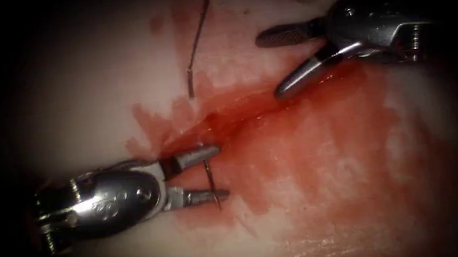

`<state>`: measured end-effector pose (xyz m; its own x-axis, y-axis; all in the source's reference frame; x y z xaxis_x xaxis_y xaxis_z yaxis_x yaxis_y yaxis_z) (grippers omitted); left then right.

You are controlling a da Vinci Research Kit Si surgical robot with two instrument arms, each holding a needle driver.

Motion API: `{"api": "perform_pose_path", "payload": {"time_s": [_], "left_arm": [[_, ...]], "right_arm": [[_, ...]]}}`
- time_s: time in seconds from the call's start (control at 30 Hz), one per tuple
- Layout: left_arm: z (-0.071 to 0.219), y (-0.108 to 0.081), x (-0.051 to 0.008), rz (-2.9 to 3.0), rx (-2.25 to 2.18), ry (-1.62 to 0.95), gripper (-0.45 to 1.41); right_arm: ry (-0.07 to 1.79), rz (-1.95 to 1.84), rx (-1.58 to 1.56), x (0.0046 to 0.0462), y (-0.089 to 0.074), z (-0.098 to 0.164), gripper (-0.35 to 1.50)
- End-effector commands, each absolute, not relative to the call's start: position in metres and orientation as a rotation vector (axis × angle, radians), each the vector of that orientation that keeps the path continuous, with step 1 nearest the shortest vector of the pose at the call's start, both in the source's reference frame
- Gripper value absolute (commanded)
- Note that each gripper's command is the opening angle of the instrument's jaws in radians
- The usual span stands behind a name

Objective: Wound Closure

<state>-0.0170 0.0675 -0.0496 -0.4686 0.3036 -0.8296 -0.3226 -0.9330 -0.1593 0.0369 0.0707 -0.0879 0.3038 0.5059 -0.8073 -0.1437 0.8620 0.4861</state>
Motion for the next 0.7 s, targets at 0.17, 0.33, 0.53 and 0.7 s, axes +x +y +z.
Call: {"api": "perform_pose_path", "payload": {"time_s": [0.17,0.33,0.53,0.7], "left_arm": [[-0.0514,0.0675,-0.0181,2.280,-1.345,-0.142,0.03],[-0.0536,0.0674,-0.0181,2.076,-1.332,-0.355,0.00],[-0.0553,0.0693,-0.0172,2.037,-1.428,-0.299,0.19],[-0.0543,0.0704,-0.0168,2.107,-1.419,-0.118,0.48]], "right_arm": [[1.199,0.443,0.364,0.0371,0.0705,-0.0883,1.28],[1.207,0.442,0.384,0.0371,0.0697,-0.0899,1.23],[1.211,0.447,0.394,0.0376,0.0695,-0.0911,1.21],[1.215,0.450,0.390,0.0376,0.0696,-0.0909,1.21]]}}
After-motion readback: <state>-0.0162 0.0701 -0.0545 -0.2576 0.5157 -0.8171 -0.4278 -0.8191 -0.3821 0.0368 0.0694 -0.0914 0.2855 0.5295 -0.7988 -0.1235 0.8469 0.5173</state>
